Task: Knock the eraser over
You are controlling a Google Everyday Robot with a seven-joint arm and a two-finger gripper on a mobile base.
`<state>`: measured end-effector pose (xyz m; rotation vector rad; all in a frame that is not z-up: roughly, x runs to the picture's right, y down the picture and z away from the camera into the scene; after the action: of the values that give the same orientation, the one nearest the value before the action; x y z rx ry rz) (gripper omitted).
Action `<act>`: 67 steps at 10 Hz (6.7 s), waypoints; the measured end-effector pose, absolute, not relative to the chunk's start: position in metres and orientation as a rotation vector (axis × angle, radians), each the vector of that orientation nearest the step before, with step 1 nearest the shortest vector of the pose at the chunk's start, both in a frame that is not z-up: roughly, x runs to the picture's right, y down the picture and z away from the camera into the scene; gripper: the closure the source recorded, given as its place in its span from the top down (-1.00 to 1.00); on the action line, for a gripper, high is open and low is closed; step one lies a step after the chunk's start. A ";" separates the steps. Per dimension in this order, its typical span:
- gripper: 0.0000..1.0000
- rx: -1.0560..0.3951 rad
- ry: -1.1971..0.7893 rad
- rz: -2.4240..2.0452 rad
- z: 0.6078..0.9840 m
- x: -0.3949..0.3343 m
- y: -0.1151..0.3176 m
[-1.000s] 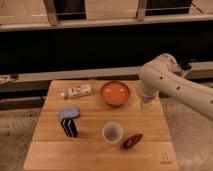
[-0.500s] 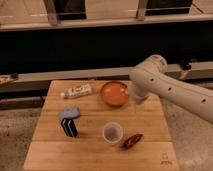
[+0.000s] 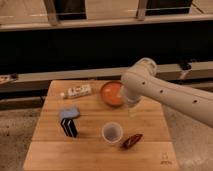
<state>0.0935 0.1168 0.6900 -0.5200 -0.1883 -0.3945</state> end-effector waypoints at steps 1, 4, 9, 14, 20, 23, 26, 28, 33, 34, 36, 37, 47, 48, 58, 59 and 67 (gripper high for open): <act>0.60 -0.523 -0.201 -0.407 0.690 0.079 0.121; 0.60 -0.522 -0.225 -0.434 0.690 0.067 0.130; 0.60 -0.518 -0.260 -0.451 0.689 0.051 0.142; 0.38 -0.511 -0.312 -0.448 0.688 0.033 0.154; -0.78 -0.521 -0.379 -0.454 0.688 0.011 0.169; -0.96 -0.521 -0.407 -0.471 0.687 0.016 0.194; -0.96 -0.522 -0.451 -0.495 0.683 -0.001 0.206; -0.96 -0.512 -0.486 -0.507 0.683 -0.013 0.216; -0.96 -0.512 -0.532 -0.542 0.683 -0.056 0.233; -0.96 -0.511 -0.540 -0.543 0.684 -0.059 0.234; -0.96 -0.505 -0.550 -0.553 0.686 -0.063 0.233; -0.96 -0.501 -0.556 -0.557 0.689 -0.073 0.229; -0.96 -0.474 -0.646 -0.579 0.711 -0.160 0.216; -0.96 -0.473 -0.660 -0.588 0.713 -0.171 0.216; -0.96 -0.482 -0.724 -0.560 0.711 -0.202 0.210; -0.96 -0.486 -0.723 -0.550 0.714 -0.201 0.204; -0.96 -0.510 -0.734 -0.510 0.721 -0.202 0.175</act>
<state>-0.2023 0.1752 0.7214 -0.5099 -0.7335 -0.5104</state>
